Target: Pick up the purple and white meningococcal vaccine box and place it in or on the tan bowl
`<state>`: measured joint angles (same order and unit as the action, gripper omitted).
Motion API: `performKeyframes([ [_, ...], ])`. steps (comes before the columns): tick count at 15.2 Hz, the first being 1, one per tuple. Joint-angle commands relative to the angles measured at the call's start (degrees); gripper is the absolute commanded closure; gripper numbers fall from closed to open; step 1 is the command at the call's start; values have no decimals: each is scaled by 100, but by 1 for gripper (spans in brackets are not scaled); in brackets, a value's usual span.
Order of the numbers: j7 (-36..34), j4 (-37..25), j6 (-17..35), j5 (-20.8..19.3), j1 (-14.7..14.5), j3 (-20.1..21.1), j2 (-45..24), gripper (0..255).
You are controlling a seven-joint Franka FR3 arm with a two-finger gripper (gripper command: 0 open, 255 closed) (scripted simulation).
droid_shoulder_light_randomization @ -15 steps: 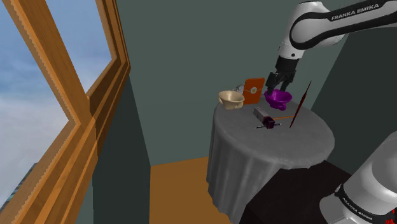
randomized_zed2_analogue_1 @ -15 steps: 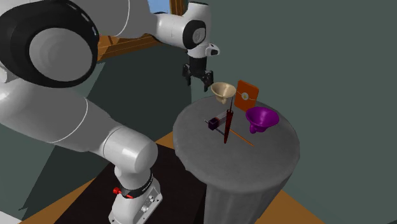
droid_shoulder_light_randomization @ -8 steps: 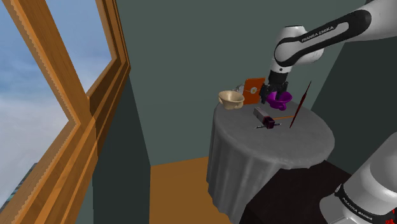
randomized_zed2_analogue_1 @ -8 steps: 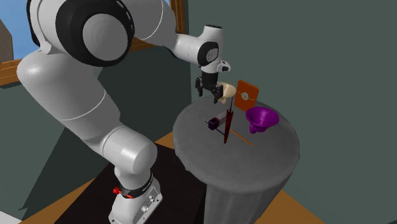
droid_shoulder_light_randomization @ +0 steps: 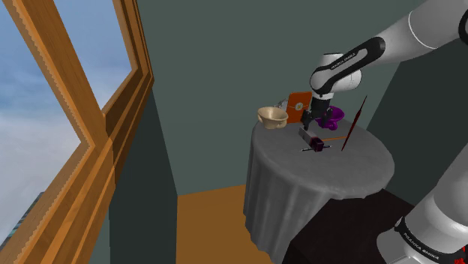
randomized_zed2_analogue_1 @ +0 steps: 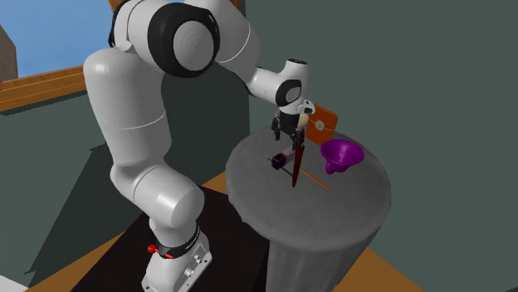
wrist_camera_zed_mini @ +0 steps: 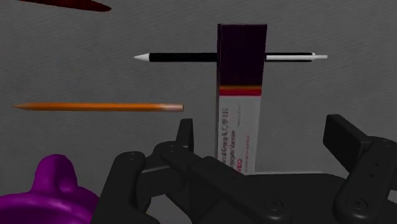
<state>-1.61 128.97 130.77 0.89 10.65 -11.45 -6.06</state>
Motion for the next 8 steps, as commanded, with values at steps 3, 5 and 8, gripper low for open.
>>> performKeyframes([
  [3, -16, -86, 278, 85, 54, -29, -418, 0],
  [5, 6, -40, 424, 117, 61, -21, -521, 0],
  [8, 42, 20, 642, 168, 73, -6, -683, 0],
])
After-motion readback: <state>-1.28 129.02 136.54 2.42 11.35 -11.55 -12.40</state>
